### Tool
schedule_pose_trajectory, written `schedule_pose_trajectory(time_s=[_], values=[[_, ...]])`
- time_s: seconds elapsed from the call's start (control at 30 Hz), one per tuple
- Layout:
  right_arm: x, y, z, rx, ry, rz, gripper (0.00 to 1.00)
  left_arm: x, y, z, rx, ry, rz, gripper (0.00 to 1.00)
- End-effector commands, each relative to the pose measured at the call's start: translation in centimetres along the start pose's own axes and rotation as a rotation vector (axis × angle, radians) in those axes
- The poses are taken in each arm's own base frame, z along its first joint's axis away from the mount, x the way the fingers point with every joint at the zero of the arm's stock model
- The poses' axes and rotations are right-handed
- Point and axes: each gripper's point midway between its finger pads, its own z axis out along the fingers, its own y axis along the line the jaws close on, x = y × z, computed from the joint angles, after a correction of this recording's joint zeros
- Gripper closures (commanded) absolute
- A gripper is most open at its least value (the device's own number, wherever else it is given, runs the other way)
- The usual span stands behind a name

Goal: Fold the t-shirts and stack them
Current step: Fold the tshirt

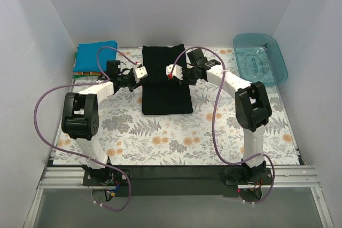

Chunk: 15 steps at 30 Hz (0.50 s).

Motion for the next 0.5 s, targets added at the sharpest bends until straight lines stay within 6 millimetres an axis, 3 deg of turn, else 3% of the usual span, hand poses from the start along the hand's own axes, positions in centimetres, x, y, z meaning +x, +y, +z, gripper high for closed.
schedule_pose_trajectory(time_s=[0.0,0.03,0.1,0.23,0.27,0.3,0.33,0.37,0.4,0.47], values=[[-0.7,-2.9,0.5,0.032,-0.03,-0.051,0.99,-1.2,3.6,0.1,-0.07,-0.044,0.066,1.0],[-0.6,-3.3,0.8,0.038,-0.03,-0.052,0.99,-1.6,4.7,0.3,-0.097,-0.061,0.094,1.0],[0.0,-3.5,2.0,0.03,-0.025,-0.045,0.99,-0.5,5.1,1.0,-0.102,-0.044,0.077,1.0],[-0.1,-5.8,2.8,0.098,-0.02,-0.033,0.99,-0.2,6.4,1.5,-0.145,-0.051,0.08,1.0],[0.2,-6.2,3.1,0.111,-0.011,-0.023,0.94,-0.7,7.1,1.5,-0.172,-0.07,0.092,0.9],[0.2,-6.7,3.1,0.131,-0.009,-0.014,0.82,-0.8,7.3,1.6,-0.18,-0.075,0.074,0.77],[0.3,-7.2,2.9,0.154,0.004,-0.004,0.49,-0.8,7.6,1.5,-0.192,-0.069,0.067,0.53],[0.0,-7.6,2.2,0.178,0.004,-0.003,0.22,-1.1,7.9,1.4,-0.206,-0.068,0.064,0.46],[-0.4,-8.6,1.6,0.222,-0.002,-0.007,0.1,-1.2,8.2,1.1,-0.22,-0.064,0.057,0.43],[-1.2,-9.4,-0.5,0.267,-0.01,0.003,0.1,-1.7,8.2,0.2,-0.244,-0.055,0.054,0.42]])
